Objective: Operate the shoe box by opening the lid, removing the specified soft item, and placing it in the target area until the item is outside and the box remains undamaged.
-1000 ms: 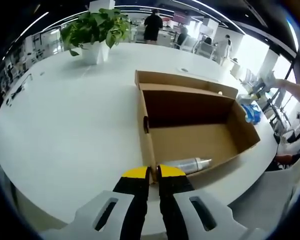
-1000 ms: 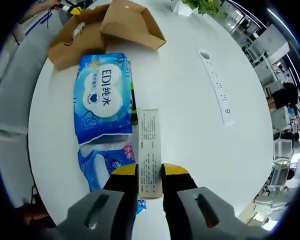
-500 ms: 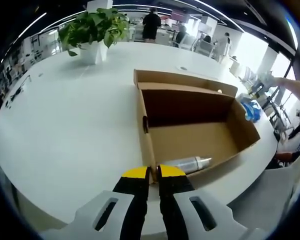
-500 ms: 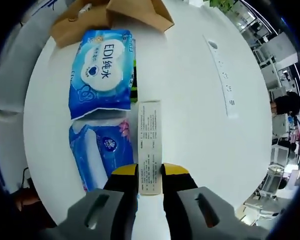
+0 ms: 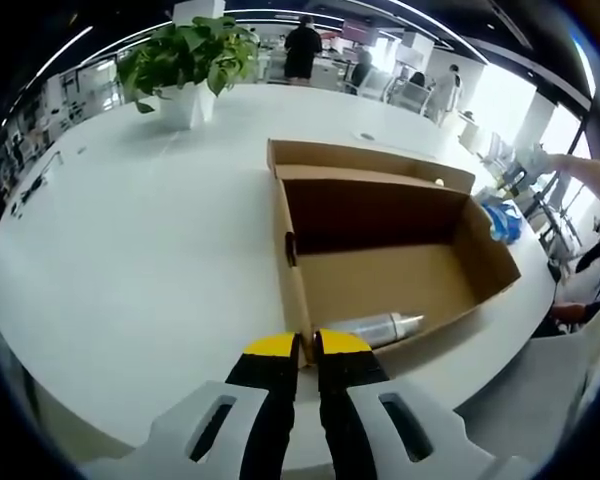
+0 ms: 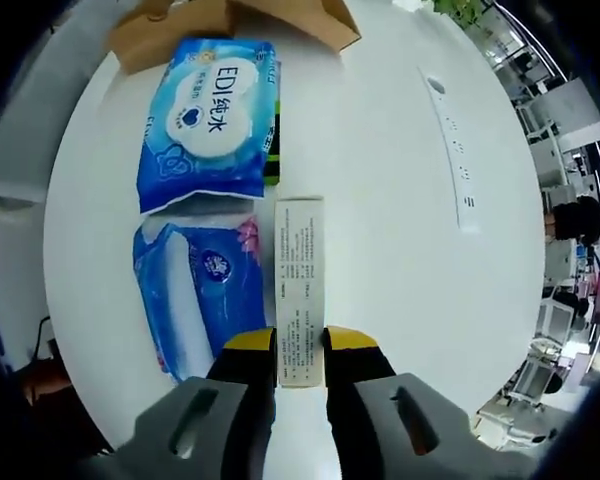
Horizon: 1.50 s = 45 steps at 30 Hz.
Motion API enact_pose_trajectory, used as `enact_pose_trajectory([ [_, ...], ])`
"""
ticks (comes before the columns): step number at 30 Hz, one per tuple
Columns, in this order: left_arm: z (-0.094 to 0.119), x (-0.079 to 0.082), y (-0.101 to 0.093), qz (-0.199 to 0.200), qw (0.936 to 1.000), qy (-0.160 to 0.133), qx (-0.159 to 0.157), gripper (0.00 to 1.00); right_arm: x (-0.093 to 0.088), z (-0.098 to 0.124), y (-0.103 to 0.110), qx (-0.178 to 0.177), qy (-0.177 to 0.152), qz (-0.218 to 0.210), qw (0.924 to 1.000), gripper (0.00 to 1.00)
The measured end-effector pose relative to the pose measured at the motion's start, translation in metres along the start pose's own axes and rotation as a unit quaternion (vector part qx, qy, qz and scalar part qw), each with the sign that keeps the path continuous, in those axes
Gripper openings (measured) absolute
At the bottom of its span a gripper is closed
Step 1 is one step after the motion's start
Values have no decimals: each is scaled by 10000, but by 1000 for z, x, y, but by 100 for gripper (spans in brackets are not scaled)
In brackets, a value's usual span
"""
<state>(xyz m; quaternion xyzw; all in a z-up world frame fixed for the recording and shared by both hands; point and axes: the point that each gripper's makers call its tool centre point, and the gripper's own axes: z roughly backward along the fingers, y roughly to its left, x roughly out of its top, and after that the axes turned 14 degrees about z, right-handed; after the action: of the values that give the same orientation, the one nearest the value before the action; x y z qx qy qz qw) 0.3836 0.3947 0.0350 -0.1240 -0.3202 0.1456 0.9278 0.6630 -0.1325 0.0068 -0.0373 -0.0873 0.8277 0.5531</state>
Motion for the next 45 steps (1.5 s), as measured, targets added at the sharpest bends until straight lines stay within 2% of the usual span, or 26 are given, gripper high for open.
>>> enact_pose_trajectory([
  [7, 0, 0, 0, -71, 10000, 16, -2, 4, -1, -1, 0, -2, 88, 80, 9999, 16],
  [12, 0, 1, 0, -114, 9999, 5, -8, 4, 0, -1, -4, -130, 165, 104, 9997, 16],
  [20, 0, 2, 0, -266, 9996, 17, 3, 5, 7, 1, -12, -334, 84, -87, 9994, 17],
  [27, 2, 2, -1, -484, 9988, 71, 44, 5, 14, 5, -16, -517, -19, -420, 9978, 18],
  [30, 4, 3, -3, -597, 9982, 98, 31, 7, 18, 10, -19, -745, -129, -776, 9941, 19],
  [33, 7, 5, -7, -755, 9971, 117, 6, 10, 22, 13, -14, -755, -211, -948, 9924, 21],
  [37, 13, 13, -11, -1013, 9948, 123, -35, 12, 28, 20, -8, -889, -392, -1297, 9868, 30],
  [42, 18, 25, -22, -1262, 9916, 106, -248, 17, 29, 29, 1, -1031, -468, -1574, 9810, 34],
  [45, 18, 29, -32, -1563, 9868, 180, -377, 19, 33, 39, 7, -1176, -665, -1876, 9729, 39],
])
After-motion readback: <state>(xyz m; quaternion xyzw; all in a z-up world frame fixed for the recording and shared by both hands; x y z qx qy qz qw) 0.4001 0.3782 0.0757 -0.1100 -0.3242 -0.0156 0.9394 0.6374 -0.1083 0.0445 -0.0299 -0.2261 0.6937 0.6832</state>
